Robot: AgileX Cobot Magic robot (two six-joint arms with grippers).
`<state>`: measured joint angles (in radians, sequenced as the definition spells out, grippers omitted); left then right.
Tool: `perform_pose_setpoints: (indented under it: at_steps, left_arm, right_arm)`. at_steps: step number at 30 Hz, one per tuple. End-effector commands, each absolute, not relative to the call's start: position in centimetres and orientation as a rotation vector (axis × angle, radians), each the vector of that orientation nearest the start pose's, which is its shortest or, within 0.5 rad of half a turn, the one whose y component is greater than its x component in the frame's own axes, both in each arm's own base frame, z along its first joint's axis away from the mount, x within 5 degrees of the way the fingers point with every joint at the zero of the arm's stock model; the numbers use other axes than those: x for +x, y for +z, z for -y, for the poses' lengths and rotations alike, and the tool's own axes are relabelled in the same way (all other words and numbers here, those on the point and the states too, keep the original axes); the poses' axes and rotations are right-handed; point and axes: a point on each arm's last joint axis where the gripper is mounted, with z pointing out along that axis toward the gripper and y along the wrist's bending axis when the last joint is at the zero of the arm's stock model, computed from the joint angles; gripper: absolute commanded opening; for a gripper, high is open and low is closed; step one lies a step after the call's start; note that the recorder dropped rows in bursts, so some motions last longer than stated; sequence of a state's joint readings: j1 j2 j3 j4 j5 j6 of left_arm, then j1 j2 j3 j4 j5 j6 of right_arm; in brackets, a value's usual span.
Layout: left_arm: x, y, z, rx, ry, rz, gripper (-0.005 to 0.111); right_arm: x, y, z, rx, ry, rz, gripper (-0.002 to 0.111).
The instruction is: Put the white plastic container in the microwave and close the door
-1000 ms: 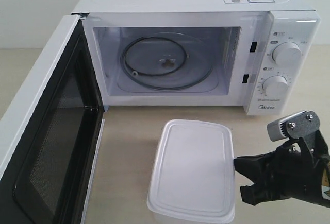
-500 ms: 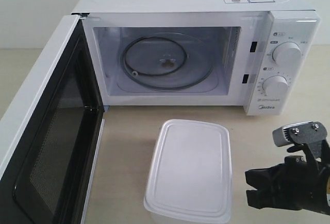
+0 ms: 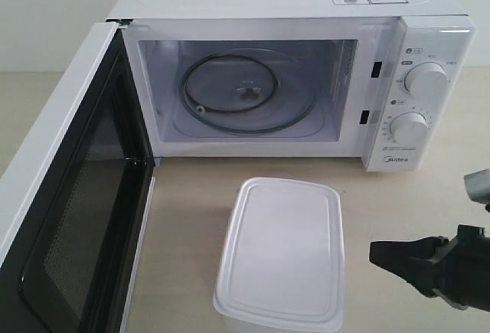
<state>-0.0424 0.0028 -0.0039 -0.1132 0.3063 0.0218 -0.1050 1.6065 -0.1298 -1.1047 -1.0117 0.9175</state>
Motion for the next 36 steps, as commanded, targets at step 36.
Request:
perform_pose_setpoints:
  at_steps: [36]
  left_arm:
    - [5.4, 18.6, 0.5, -0.025, -0.129, -1.789, 0.004]
  right_arm:
    - [17.9, 11.7, -4.7, 0.227, 1.455, -2.476, 0.034]
